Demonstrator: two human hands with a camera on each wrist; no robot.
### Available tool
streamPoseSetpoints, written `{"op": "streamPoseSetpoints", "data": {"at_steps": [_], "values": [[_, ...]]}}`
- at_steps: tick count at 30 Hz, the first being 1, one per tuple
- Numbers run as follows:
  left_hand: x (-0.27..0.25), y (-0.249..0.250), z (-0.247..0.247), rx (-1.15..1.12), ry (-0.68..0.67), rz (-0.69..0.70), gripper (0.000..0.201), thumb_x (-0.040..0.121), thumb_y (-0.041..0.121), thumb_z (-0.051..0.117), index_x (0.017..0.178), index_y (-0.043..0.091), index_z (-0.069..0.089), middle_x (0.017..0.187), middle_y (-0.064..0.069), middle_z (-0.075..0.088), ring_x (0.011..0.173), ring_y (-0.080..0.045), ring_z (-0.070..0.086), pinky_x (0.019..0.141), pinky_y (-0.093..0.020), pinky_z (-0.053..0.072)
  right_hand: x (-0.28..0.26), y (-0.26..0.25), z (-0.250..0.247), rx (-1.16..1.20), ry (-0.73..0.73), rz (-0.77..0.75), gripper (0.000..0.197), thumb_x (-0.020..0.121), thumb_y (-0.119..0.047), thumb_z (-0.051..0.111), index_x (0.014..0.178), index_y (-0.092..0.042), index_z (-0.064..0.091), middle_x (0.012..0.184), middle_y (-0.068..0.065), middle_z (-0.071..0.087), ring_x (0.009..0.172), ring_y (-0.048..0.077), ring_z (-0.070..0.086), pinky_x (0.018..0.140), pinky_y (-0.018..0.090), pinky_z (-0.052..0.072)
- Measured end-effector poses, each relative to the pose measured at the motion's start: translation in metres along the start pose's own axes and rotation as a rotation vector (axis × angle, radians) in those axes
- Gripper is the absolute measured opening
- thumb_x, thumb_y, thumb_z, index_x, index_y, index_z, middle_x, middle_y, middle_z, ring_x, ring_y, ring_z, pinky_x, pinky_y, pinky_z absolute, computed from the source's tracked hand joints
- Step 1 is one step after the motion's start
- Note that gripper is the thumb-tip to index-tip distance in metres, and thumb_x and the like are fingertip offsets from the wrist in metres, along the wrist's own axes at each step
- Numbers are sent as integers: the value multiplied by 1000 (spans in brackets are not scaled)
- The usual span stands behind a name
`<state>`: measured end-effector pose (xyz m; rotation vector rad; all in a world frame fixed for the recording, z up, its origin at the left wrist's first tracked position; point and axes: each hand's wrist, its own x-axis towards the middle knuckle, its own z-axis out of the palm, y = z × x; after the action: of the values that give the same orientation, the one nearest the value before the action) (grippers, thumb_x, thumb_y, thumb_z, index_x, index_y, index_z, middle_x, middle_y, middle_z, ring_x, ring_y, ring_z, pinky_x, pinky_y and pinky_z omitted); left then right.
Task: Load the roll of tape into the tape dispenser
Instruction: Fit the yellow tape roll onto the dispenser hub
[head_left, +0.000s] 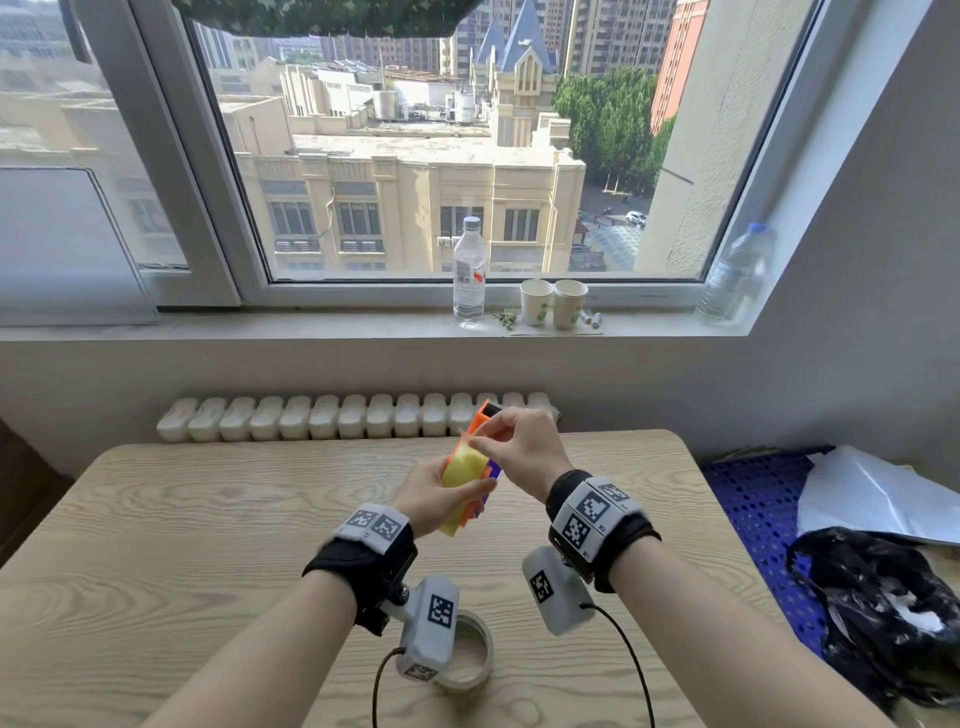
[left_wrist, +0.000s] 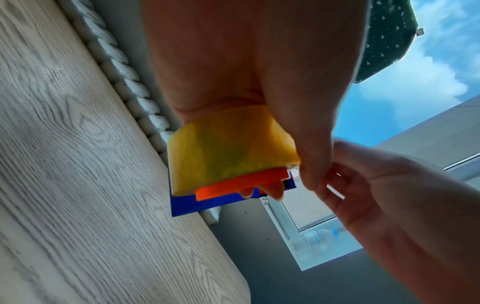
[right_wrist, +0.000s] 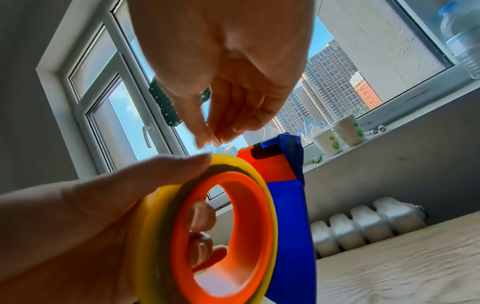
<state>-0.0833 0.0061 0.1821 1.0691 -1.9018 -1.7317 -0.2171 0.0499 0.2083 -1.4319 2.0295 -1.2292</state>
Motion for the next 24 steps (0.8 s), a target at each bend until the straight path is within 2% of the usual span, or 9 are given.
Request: {"op": "streamPoseSetpoints", "data": {"at_steps": [3,6,9,12,14,16,18,21,24], "values": [[2,-3,1,-16,49,-25,13,81,24,70,79,12,63,60,-2,66,44,-6,59,45,-16,49,0,0,1,41,51,-23,10,77,-13,72,84,-6,74,76,-4,62,72,12,58,71,23,48],[1,-6,-1,-33,92,-68,20,81,27,70,75,10,61,59,-6,64,42,-11,58,41,-18,48,2,-2,1,42,30,-51,11,79,-13,71,85,-5,73,71,-11,57,70,6,56,69,21,48],[-1,-10,-4,-122,6,-53,25,73,28,76,85,9,63,68,-7,65,51,-12,61,49,-19,49,7,1,-4,86,46,2,12,81,-14,69,87,-5,73,76,-2,63,75,14,61,75,29,54],[2,-16,-8,-223,-62,-53,48,57,27,77,98,8,63,80,-8,67,67,-17,63,60,-23,50,11,8,-9,126,78,67,12,80,-13,68,86,-3,73,75,0,64,75,16,62,76,33,54],[2,-17,-7,-199,-31,-56,43,69,29,76,103,5,63,84,-10,67,66,-16,63,58,-21,51,12,10,-10,146,82,80,11,81,-11,68,85,-3,73,76,3,65,74,16,62,75,32,55],[2,-15,-5,-134,53,-73,38,83,33,66,103,1,64,80,-11,68,59,-12,63,52,-16,51,12,10,-11,178,100,84,11,82,-11,66,85,-2,72,76,3,64,71,13,61,69,24,52],[3,-12,-3,-43,146,-83,39,87,39,59,93,2,68,67,-6,66,46,-5,60,43,-10,45,14,7,-14,209,120,91,11,83,-12,66,85,-2,71,78,4,66,69,11,60,65,19,49],[5,-8,-3,28,202,-101,39,85,47,57,72,10,66,60,-1,63,45,-5,57,42,-11,42,17,2,-18,214,137,80,12,82,-14,67,85,-3,71,81,8,68,74,15,62,72,26,52],[3,-2,-8,-63,99,-96,40,72,47,70,84,9,68,72,-5,68,57,-10,63,54,-19,47,22,6,-22,217,209,113,12,80,-17,69,82,-6,73,78,5,69,73,16,63,77,35,55]]}}
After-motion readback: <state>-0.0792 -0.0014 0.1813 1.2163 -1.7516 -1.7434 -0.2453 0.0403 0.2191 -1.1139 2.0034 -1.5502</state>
